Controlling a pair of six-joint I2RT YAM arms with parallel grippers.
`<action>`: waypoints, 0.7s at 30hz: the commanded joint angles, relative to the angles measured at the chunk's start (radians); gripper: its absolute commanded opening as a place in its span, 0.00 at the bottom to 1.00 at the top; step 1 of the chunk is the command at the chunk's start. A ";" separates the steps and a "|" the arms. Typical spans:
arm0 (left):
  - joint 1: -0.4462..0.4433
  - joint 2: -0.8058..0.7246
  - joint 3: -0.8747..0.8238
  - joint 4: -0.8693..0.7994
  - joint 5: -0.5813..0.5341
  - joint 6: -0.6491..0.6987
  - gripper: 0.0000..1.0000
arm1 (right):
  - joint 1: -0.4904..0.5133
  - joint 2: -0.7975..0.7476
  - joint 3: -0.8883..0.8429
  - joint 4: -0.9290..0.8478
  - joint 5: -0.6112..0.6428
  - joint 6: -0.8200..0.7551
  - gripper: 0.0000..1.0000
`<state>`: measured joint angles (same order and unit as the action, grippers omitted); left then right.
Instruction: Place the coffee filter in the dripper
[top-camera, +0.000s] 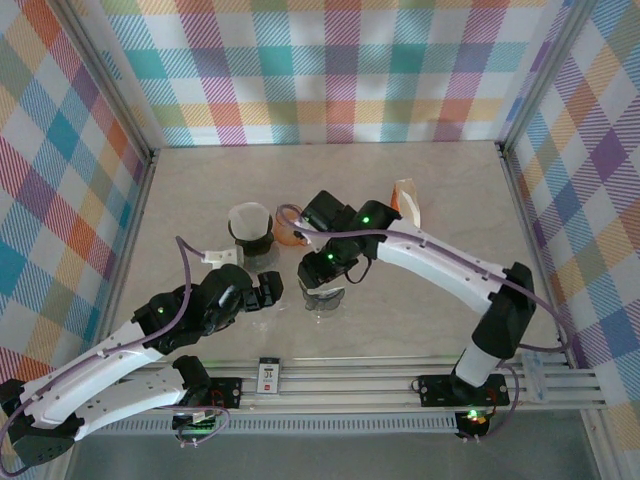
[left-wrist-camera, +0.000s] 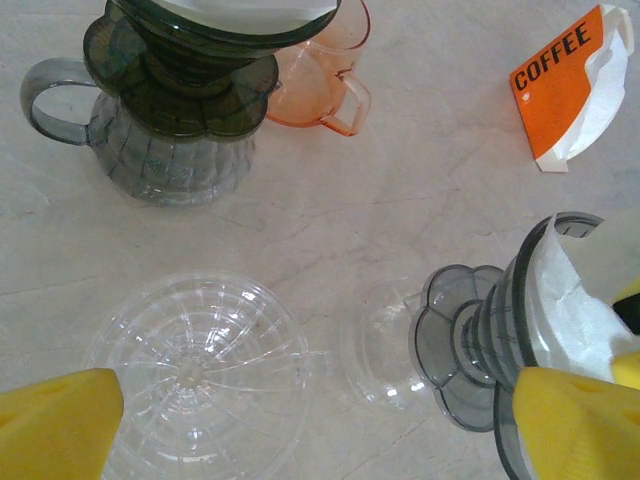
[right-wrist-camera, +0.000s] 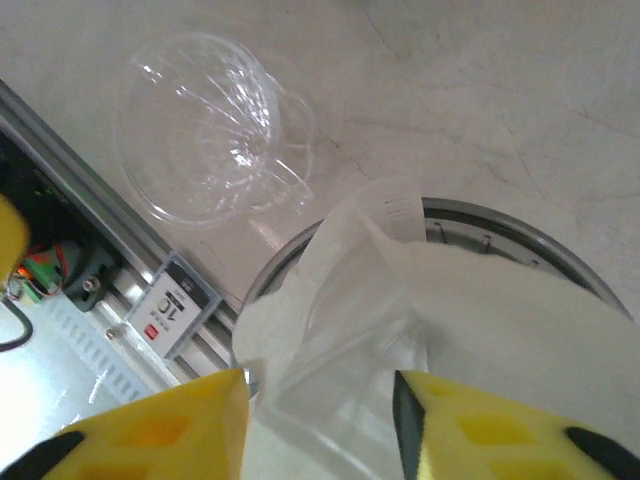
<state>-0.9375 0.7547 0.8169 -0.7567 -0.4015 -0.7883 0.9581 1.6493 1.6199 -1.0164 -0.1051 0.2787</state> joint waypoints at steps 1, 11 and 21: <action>-0.006 0.010 0.036 0.008 0.011 0.020 1.00 | 0.008 -0.085 -0.034 0.038 0.012 0.012 0.58; 0.003 0.147 0.120 0.100 0.122 0.088 0.97 | -0.073 -0.259 -0.191 0.073 0.146 0.063 0.73; 0.014 0.365 0.203 0.143 0.223 0.128 0.53 | -0.139 -0.266 -0.288 0.100 0.137 0.047 0.55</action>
<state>-0.9333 1.0988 0.9962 -0.6250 -0.2131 -0.6777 0.8177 1.3830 1.3441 -0.9485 0.0311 0.3271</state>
